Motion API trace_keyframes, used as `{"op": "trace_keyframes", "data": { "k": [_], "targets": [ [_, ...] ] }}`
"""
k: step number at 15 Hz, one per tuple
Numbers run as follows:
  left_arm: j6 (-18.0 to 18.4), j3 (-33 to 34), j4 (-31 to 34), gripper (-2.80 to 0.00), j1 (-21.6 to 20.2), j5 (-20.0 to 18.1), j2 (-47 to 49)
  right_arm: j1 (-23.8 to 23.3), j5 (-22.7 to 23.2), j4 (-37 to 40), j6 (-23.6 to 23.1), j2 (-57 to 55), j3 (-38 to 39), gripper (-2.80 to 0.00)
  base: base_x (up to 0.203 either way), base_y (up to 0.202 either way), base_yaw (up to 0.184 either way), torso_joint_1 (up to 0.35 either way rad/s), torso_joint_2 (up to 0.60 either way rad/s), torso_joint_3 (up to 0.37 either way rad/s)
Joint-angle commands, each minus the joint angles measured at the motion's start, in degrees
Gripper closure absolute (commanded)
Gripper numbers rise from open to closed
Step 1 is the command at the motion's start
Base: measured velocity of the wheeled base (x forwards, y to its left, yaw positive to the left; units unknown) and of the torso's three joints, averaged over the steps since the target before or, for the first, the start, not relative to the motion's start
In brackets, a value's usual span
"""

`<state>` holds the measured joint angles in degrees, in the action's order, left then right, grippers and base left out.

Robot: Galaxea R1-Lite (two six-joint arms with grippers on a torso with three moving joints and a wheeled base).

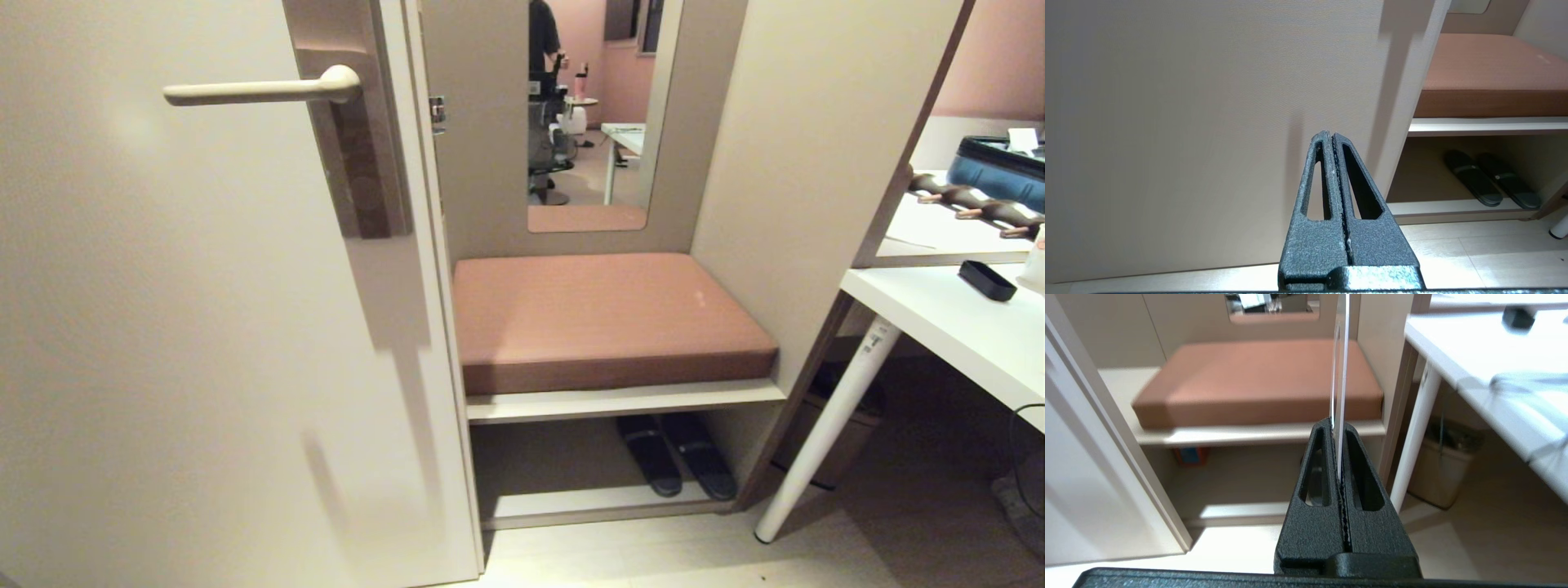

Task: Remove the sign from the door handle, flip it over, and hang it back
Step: Hand it to the other hand

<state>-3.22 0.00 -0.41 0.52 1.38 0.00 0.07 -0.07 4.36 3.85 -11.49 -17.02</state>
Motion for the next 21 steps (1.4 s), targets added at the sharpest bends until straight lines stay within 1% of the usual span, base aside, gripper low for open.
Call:
{"op": "trace_keyframes", "data": {
  "k": [1,5,7,8,9,10,11,13,15,16,18,19,20,21],
  "targets": [
    [0.0,0.0,0.0,0.0,0.0,0.0,0.0,0.0,0.0,0.0,0.1,-9.1,-5.7,0.0,0.0,0.0,0.0,0.0,0.0,0.0],
    [0.7,0.0,0.0,0.0,0.0,-0.1,0.0,0.0,0.3,-0.1,-0.3,-24.0,-20.3,0.0,0.0,0.0,0.0,0.0,0.0,0.0],
    [1.1,-0.1,0.2,0.0,0.0,-0.3,0.0,0.0,0.4,-0.1,-1.6,-30.9,-26.9,0.0,0.0,0.0,0.0,0.0,0.0,0.0],
    [2.2,-0.1,0.0,0.0,0.0,-0.6,0.0,0.0,0.7,-0.1,-2.8,-34.2,-30.4,0.0,0.0,0.0,0.0,0.0,0.0,0.0],
    [2.7,-0.1,0.0,0.0,0.0,-1.0,0.0,0.0,1.9,-0.1,-3.9,-37.1,-33.7,0.0,0.0,0.0,0.0,0.0,0.0,0.0],
    [3.3,-0.1,0.0,0.0,0.0,-1.4,0.0,0.0,4.1,-0.2,-4.9,-39.8,-36.3,0.0,0.0,0.0,0.0,0.0,0.0,0.0],
    [4.8,-0.1,0.0,0.0,0.0,-1.6,0.0,0.0,7.6,-0.2,-5.7,-42.1,-38.3,0.0,0.0,0.0,0.0,0.0,0.0,0.0],
    [6.8,-0.2,-0.1,0.0,0.0,-2.4,0.0,0.0,14.1,-0.7,-6.5,-45.0,-39.7,0.0,0.0,0.0,0.0,0.0,0.0,0.0],
    [9.5,-0.5,0.0,0.0,0.0,-3.5,0.3,0.0,20.2,-3.2,-7.3,-46.9,-39.5,0.0,0.0,0.0,0.0,0.0,0.0,0.0],
    [10.6,-0.7,0.2,0.0,0.0,-3.8,0.5,0.0,21.6,-4.5,-7.5,-48.2,-39.4,0.0,0.0,0.0,0.0,0.0,0.0,0.0],
    [10.7,-1.8,0.3,0.0,0.0,-4.6,2.8,0.0,22.3,-7.2,-7.5,-50.6,-39.8,0.0,0.0,0.0,0.0,0.0,0.0,0.0],
    [10.5,-3.8,0.3,0.0,0.0,-6.9,5.1,0.0,22.4,-8.8,-7.5,-51.7,-39.8,0.0,0.0,0.0,0.0,0.0,0.0,0.0],
    [10.3,-5.8,0.2,0.0,0.0,-10.1,8.0,0.1,22.8,-10.1,-7.5,-52.8,-39.8,0.0,0.0,0.0,0.0,0.0,0.0,0.0],
    [10.3,-7.9,0.2,0.0,0.1,-12.7,10.9,0.3,24.5,-11.0,-7.4,-53.5,-39.8,0.0,0.0,0.0,0.0,0.0,0.0,0.0]
  ]
}}
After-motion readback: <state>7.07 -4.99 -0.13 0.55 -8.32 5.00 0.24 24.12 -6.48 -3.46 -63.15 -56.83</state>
